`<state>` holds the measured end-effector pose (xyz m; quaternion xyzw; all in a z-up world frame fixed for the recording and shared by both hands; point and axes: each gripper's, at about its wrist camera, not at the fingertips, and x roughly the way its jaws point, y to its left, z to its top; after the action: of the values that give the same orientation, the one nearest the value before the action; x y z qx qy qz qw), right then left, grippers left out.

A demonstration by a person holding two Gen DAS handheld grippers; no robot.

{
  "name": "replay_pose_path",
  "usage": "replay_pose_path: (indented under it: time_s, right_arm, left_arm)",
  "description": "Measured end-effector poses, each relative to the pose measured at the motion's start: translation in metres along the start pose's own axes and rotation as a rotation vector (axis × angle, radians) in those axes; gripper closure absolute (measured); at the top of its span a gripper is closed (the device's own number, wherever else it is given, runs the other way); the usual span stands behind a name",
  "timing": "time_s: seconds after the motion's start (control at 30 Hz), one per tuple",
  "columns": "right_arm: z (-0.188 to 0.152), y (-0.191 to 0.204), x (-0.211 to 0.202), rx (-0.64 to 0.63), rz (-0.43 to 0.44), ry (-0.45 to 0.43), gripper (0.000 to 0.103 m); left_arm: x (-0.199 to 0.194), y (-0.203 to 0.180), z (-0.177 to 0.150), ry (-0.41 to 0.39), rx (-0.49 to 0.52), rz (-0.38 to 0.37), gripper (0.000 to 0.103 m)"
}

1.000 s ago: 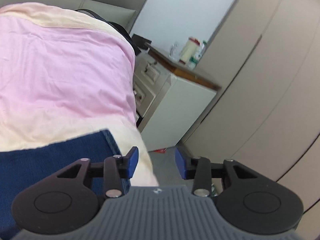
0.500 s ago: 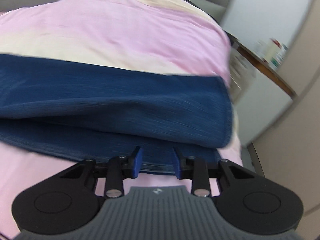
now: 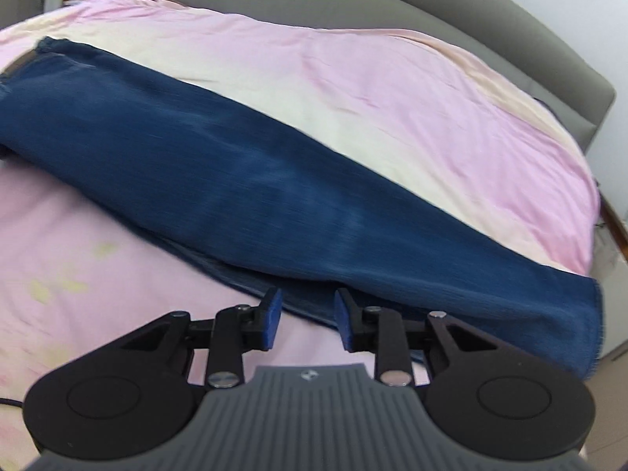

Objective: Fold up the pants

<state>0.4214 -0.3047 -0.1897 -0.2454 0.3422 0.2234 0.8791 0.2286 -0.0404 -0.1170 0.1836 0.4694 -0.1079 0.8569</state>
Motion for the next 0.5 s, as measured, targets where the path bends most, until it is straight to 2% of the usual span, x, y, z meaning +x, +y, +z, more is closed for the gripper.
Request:
replay_pose_path:
  time_s: [0.07, 0.17, 0.2, 0.23, 0.27, 0.3, 0.37, 0.5]
  right_arm:
    - [0.008, 0.026, -0.001, 0.003, 0.041, 0.0, 0.078]
    - [0.018, 0.067, -0.004, -0.004, 0.098, -0.02, 0.078]
    - [0.021, 0.082, -0.005, -0.012, 0.117, -0.03, 0.078]
    - [0.023, 0.095, -0.007, -0.024, 0.13, -0.039, 0.078]
    - [0.026, 0.108, -0.008, -0.038, 0.144, -0.05, 0.078]
    - [0.028, 0.12, -0.01, -0.053, 0.164, -0.061, 0.078]
    - [0.035, 0.141, -0.012, -0.094, 0.21, -0.081, 0.078]
    - [0.05, 0.182, -0.016, -0.251, 0.236, -0.124, 0.075]
  left_arm:
    - [0.009, -0.008, -0.006, -0.008, -0.041, 0.022, 0.052]
    - [0.019, 0.0, -0.011, -0.058, -0.191, 0.007, 0.053]
    - [0.021, 0.005, -0.013, -0.071, -0.23, 0.014, 0.056]
    - [0.021, 0.008, -0.015, -0.082, -0.251, 0.017, 0.072]
    - [0.021, 0.012, -0.015, -0.082, -0.263, 0.015, 0.082]
    - [0.02, 0.018, -0.016, -0.086, -0.279, -0.01, 0.084]
    - [0.012, 0.027, -0.015, -0.1, -0.281, -0.032, 0.098]
    - [-0.007, 0.037, -0.003, -0.138, -0.217, -0.041, 0.1]
